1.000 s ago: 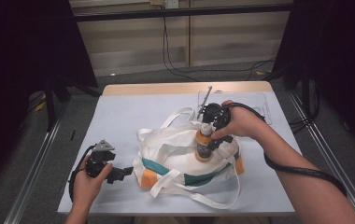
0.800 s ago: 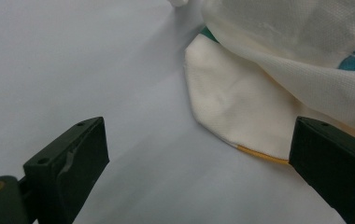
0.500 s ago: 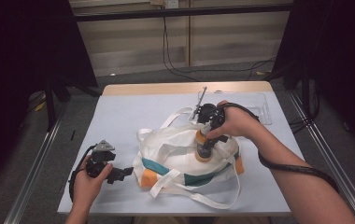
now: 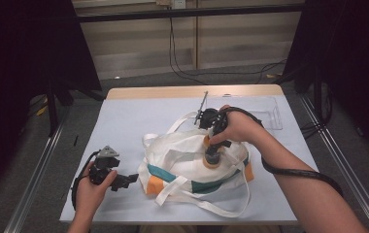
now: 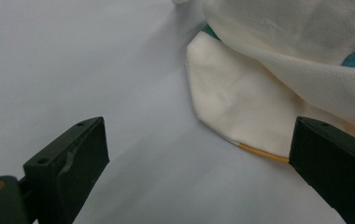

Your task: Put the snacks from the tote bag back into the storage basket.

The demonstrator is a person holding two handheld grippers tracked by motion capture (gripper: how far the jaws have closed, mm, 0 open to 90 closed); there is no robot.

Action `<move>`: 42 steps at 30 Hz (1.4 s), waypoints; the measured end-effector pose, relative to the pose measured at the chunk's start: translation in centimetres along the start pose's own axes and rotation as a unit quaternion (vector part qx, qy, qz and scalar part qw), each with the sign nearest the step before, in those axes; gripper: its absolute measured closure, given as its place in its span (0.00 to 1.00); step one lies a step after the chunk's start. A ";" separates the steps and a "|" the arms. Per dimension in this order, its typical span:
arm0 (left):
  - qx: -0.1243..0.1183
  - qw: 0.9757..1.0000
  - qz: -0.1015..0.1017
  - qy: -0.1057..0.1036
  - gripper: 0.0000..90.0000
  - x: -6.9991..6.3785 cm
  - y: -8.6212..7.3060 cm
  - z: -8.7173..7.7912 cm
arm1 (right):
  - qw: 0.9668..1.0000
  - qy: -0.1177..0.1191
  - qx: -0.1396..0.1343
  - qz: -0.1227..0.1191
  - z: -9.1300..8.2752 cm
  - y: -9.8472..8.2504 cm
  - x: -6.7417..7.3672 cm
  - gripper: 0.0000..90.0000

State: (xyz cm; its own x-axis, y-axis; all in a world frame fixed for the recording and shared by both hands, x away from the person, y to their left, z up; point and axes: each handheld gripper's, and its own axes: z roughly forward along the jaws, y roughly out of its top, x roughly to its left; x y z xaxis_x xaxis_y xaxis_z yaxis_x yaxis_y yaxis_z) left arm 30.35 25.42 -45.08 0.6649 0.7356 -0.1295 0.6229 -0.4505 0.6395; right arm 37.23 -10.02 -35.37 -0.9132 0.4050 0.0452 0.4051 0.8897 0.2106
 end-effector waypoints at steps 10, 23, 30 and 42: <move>0.001 1.000 0.006 0.000 0.05 -0.3 0.1 0.0 | 1.000 -0.005 0.007 0.000 -0.1 0.1 -0.1 0.33; -0.002 1.000 0.008 -0.001 0.05 -0.4 0.1 0.1 | 1.000 -0.007 0.017 -0.001 -0.1 0.3 0.0 0.34; 0.006 1.000 0.011 -0.002 0.05 -0.4 0.2 -0.1 | 1.000 0.003 0.023 -0.004 -0.2 0.2 -0.1 0.34; 0.009 1.000 0.014 -0.008 0.05 -0.4 0.2 -0.2 | 0.999 0.011 0.044 -0.013 -0.6 1.0 0.0 0.34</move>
State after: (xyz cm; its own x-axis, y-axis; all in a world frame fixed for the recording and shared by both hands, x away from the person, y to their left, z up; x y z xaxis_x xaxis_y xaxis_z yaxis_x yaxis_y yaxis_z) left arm 30.13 25.10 -44.75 0.6881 0.7150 -0.1237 0.6117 -0.4799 0.6289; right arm 37.63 -9.26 -34.58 -0.9239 0.3776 0.0620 0.3826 0.9154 0.1253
